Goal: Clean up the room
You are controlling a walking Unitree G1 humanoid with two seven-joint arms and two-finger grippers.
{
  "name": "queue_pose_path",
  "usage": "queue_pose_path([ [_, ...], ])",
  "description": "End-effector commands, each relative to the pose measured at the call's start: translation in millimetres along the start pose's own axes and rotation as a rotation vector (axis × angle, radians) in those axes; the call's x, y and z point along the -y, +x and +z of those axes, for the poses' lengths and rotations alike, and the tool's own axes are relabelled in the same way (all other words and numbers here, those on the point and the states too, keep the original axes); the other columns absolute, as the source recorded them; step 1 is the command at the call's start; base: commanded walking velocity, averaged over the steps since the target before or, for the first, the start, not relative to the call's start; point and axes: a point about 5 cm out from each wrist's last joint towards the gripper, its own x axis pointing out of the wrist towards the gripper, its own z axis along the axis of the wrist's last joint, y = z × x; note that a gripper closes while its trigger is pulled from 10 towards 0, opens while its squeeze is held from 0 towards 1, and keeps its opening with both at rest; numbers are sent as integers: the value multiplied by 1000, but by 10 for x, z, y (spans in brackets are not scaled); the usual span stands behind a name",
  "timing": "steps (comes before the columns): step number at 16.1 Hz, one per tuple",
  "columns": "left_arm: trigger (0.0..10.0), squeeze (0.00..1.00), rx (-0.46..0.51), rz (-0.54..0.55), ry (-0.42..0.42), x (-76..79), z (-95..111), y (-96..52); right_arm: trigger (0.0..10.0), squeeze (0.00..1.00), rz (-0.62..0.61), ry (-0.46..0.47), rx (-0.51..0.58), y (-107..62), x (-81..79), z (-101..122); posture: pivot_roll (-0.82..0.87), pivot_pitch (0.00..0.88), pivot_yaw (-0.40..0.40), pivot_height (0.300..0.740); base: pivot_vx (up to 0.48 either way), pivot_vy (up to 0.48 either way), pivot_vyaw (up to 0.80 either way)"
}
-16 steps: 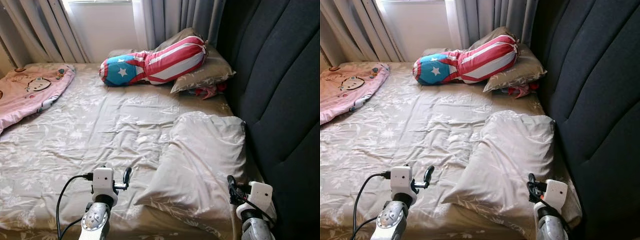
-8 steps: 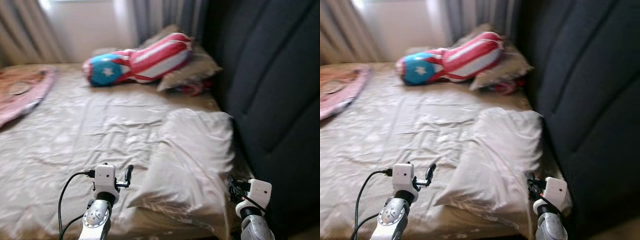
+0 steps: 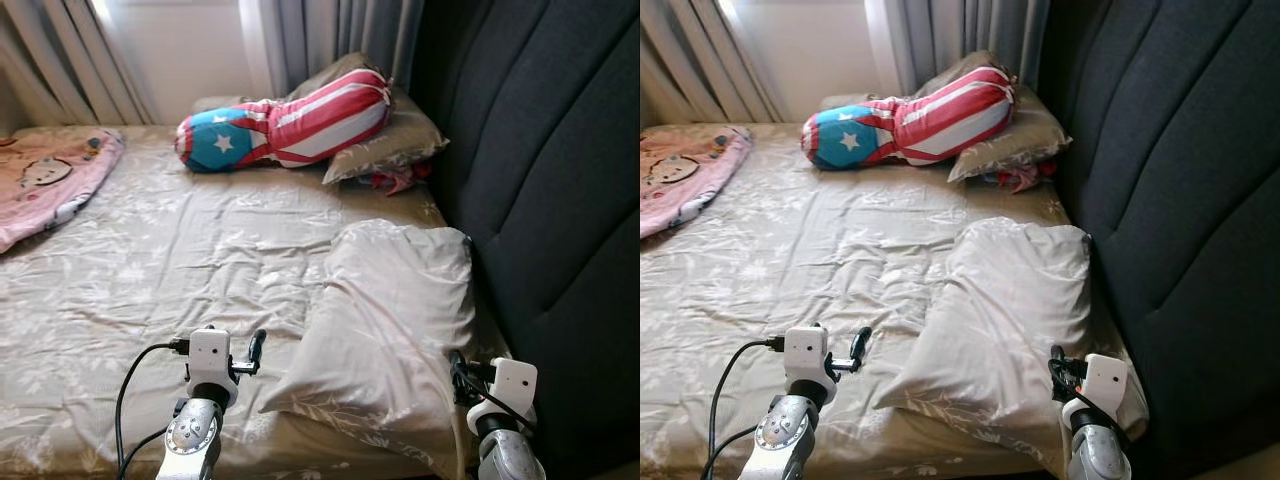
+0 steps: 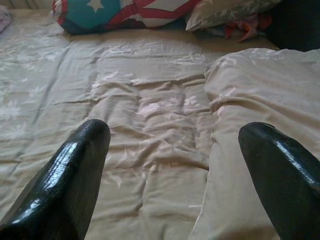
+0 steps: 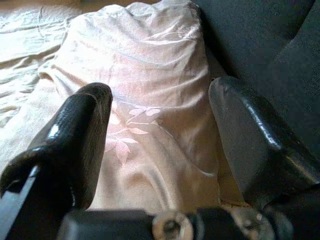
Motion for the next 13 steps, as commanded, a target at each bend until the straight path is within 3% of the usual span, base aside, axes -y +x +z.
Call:
queue_pose_path([
  [1,10000,0,9,1,-5,0,26,4,10000,0,0,-7,16,24,11,53,-122,0,-29,740,0,0,0],
  [9,10000,0,-11,-10,29,28,3,3,10000,0,7,-12,19,51,-2,73,-123,0,-29,740,0,0,0],
  [13,10000,0,-15,-6,31,24,-4,4,10000,0,11,-15,14,52,-8,66,-121,0,-29,740,0,-347,0],
])
